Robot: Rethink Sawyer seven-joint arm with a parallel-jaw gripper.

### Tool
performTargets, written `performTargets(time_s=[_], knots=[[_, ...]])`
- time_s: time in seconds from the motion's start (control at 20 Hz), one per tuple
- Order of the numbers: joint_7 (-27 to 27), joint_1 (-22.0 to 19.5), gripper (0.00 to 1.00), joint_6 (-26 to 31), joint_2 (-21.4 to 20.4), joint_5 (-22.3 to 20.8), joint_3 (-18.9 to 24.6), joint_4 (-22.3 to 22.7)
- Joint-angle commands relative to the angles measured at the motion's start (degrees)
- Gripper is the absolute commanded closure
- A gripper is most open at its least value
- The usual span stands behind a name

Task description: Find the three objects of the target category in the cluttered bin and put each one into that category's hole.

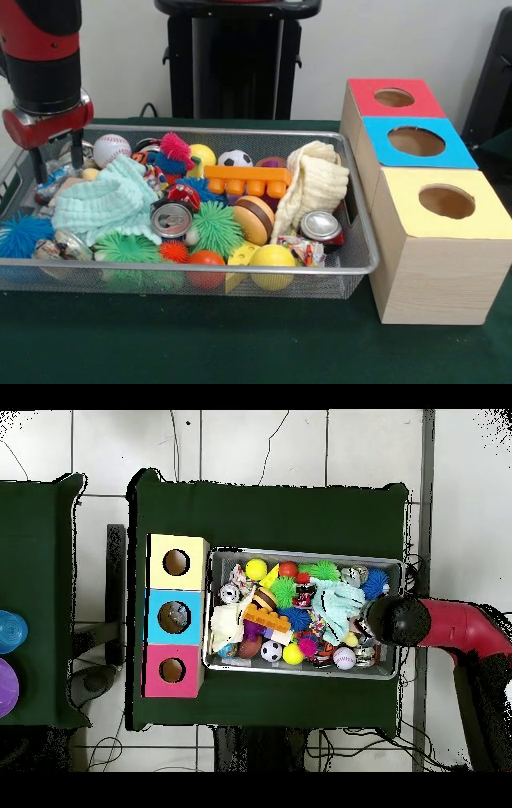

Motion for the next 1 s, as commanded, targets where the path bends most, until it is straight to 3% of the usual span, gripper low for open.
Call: performTargets(time_s=[0.05, 0.5, 1.0], knots=[[-3.37, 0.97, 0.00, -0.20, 2.33, -5.05, -1.78, 3.35], [-0.89, 3.82, 0.00, 2.76, 3.90, -9.01, -8.23, -0.33], [-1.83, 1.57, 0.00, -1.93, 6.01, -8.45, -7.35, -0.50]])
